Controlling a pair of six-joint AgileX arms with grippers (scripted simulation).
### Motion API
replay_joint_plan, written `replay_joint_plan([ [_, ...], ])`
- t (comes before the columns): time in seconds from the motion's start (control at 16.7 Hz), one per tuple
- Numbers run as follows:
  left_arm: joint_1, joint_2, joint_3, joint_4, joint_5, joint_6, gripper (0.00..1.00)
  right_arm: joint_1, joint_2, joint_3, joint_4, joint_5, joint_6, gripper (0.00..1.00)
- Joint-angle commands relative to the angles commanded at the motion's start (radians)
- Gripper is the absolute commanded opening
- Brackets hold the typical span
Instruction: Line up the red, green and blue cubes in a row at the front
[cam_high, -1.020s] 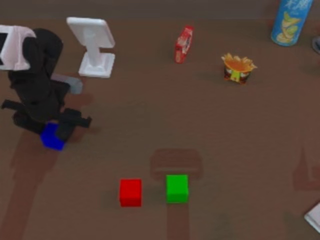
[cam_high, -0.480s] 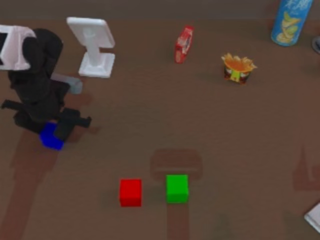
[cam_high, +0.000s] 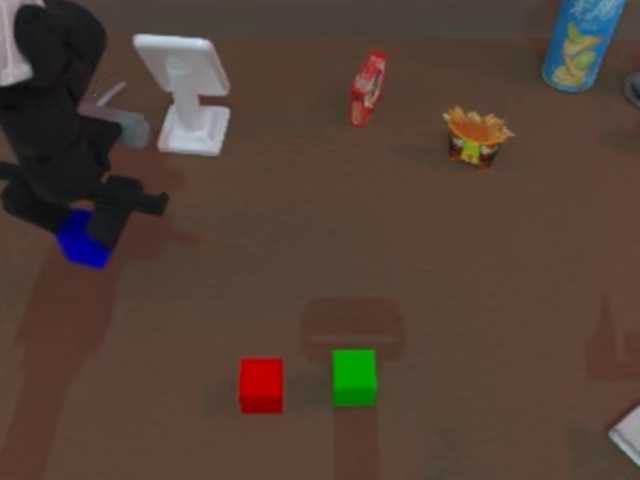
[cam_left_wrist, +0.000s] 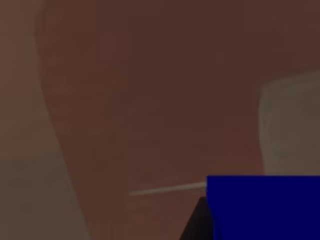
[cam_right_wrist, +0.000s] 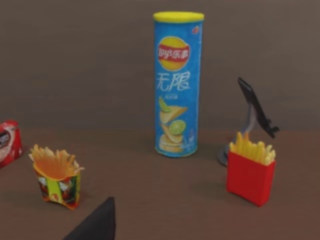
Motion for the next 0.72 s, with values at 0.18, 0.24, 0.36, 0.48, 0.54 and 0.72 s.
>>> replay_joint_plan([
  [0.18,0.004,-0.019,0.022,-0.033,-0.001,-0.001,0.00,0.000,0.000,0.000,0.000,0.000,0.000,1.00],
  [0.24,0.004,-0.019,0.022,-0.033,-0.001,-0.001,0.00,0.000,0.000,0.000,0.000,0.000,0.000,1.00],
  [0.36,-0.002,-0.015,0.020,-0.031,-0.001,0.001,0.00,0.000,0.000,0.000,0.000,0.000,0.000,1.00],
  [0.48,-0.014,-0.009,0.031,-0.036,-0.001,-0.013,0.00,0.000,0.000,0.000,0.000,0.000,0.000,1.00],
  [0.54,-0.033,0.001,0.048,-0.043,-0.002,-0.035,0.00,0.000,0.000,0.000,0.000,0.000,0.000,1.00],
  [0.72,-0.141,0.054,0.135,-0.085,-0.006,-0.166,0.00,0.000,0.000,0.000,0.000,0.000,0.000,1.00],
])
